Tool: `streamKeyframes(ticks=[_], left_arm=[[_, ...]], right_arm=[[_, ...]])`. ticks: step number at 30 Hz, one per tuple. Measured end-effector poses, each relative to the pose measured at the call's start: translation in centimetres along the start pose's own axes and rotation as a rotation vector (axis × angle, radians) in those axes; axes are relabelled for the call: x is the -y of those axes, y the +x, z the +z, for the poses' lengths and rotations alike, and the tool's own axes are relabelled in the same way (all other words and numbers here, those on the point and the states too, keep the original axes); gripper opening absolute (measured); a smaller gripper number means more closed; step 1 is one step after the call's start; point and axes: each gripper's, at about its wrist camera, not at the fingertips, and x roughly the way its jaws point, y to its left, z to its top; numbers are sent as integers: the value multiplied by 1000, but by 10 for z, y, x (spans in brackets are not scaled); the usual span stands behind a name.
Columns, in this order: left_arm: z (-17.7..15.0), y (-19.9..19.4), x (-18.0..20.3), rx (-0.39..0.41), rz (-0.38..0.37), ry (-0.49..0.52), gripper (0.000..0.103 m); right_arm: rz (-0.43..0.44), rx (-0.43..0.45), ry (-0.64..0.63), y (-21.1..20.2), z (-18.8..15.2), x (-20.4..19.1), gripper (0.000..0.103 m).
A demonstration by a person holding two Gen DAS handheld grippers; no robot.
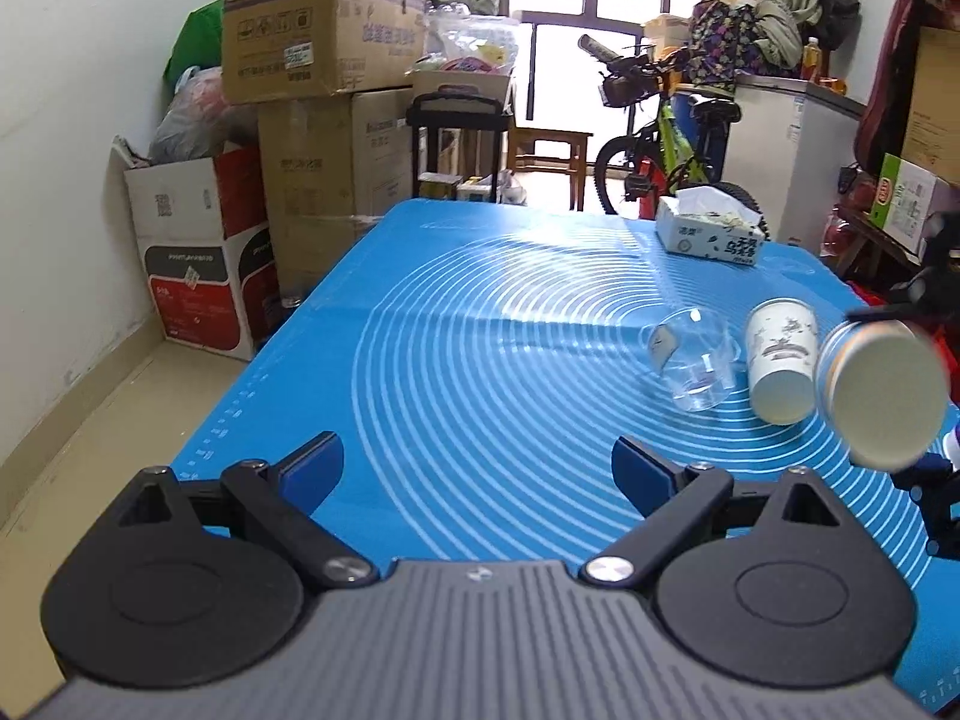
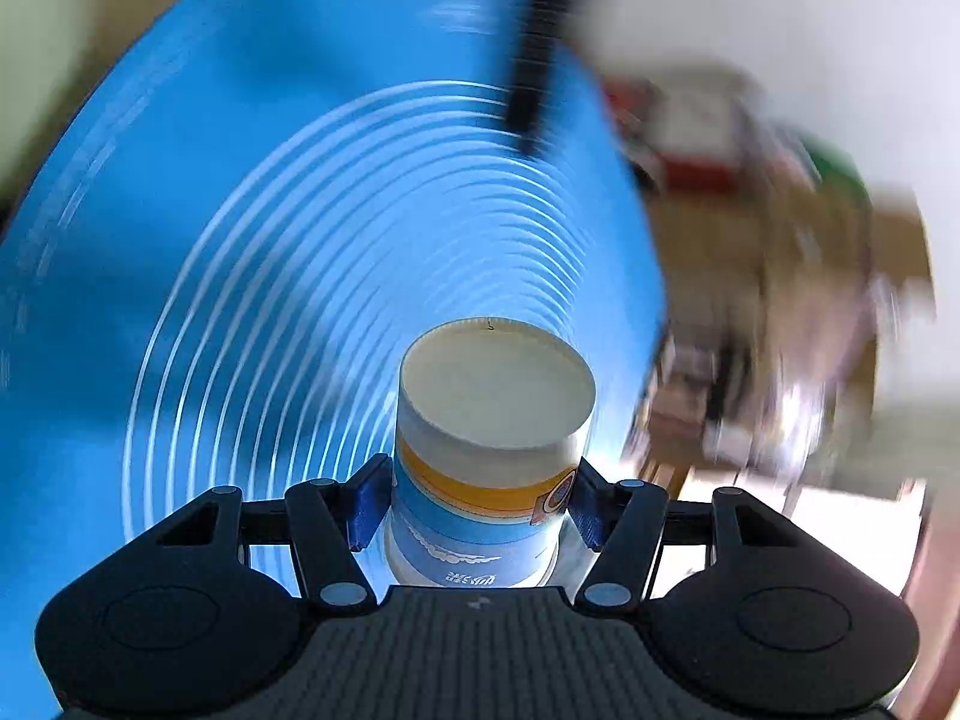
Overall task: Flip cup upside down
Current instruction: 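Rotate the cup with the right gripper and lower it standing onto the mat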
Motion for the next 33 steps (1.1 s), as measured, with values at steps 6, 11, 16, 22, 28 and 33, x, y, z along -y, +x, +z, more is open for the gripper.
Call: streamKeyframes(ticks=[6, 11, 16, 22, 28, 33], left_arm=[[3, 0, 16, 9, -33, 22, 95], [3, -2, 27, 18, -48, 48, 95], [1, -3, 36, 21, -57, 72, 95], [-3, -5, 44, 33, -58, 92, 95], [-7, -7, 49, 30, -55, 103, 95], [-8, -7, 50, 24, -50, 112, 95]], right_arm=[[15, -2, 659, -21, -50, 13, 58], [-18, 31, 1089, -30, -90, 14, 58], [-62, 32, 1382, -28, -124, 6, 58], [-113, 24, 1571, -12, -150, -15, 58], [-96, 20, 1595, 11, -148, -30, 58], [-66, -2, 1605, 17, -146, -19, 58]])
